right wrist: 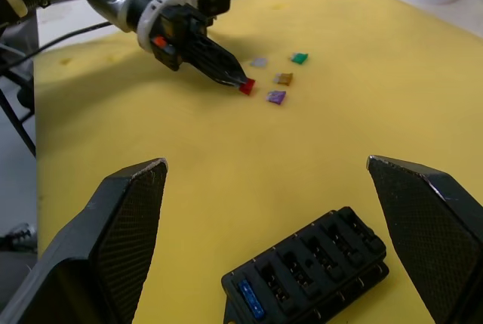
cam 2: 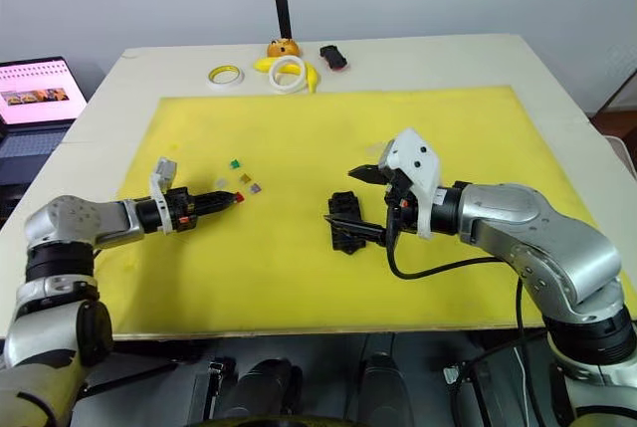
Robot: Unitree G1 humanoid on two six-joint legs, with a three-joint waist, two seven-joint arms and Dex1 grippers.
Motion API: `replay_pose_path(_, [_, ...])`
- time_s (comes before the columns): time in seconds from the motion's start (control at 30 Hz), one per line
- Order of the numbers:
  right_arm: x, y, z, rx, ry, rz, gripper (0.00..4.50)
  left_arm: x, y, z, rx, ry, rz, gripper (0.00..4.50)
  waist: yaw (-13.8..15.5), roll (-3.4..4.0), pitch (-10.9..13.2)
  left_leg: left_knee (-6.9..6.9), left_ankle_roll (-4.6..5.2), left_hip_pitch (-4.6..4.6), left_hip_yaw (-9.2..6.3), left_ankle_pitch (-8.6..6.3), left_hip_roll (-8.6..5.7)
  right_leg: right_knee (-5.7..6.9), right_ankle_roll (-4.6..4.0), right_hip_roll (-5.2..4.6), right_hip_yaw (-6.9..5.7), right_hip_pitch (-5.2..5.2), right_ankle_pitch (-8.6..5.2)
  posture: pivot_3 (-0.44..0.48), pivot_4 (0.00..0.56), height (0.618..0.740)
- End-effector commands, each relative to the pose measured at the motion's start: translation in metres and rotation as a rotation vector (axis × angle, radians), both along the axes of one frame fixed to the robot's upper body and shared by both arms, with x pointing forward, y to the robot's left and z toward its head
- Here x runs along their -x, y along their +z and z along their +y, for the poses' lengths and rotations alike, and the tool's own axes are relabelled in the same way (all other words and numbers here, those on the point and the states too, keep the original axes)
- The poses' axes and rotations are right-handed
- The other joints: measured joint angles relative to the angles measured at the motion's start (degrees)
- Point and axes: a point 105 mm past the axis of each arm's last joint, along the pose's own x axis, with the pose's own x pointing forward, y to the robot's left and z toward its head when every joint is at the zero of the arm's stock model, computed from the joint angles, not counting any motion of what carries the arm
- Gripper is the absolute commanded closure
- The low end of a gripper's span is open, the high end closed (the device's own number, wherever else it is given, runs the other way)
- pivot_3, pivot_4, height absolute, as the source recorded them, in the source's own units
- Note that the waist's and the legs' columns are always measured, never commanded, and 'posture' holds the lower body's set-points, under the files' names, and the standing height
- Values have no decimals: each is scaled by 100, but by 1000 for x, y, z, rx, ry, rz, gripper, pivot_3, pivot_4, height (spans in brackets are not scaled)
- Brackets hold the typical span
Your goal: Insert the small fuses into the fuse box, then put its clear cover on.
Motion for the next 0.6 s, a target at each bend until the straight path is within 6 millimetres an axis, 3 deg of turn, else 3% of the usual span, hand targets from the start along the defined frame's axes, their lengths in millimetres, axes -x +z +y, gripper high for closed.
replay_pose_path(0.03, [7, 14, 3, -100, 12, 2, 0, 11, 63, -12, 64, -117, -220, 4482, 1, -5, 3, 1, 0, -14, -2, 0, -1, -1, 0, -2, 0, -11, 0, 0, 150, 740])
replay_pose_path(0.23, [6, 25, 10, -342, 8, 154, 0, 38, 100, -59, 137, -351, -390, 4482, 2, -4, 3, 3, 0, -22, -1, 0, -7, -9, -1, -8, 0, -14, 1, 0, 150, 740])
replay_pose_path(0.47, [5, 38, 26, -569, 24, 296, 0, 50, 111, -98, 278, -424, -494, 4482, -10, -5, 3, 2, 0, -22, 0, 0, -5, -9, -1, -6, 0, -14, 1, 0, 150, 740])
replay_pose_path(0.6, [7, 41, 32, -643, 17, 357, 0, 52, 113, -108, 356, -420, -501, 4482, -17, -5, 3, 2, 0, -22, 1, 0, -4, -9, -1, -5, 0, -15, 1, 0, 150, 740])
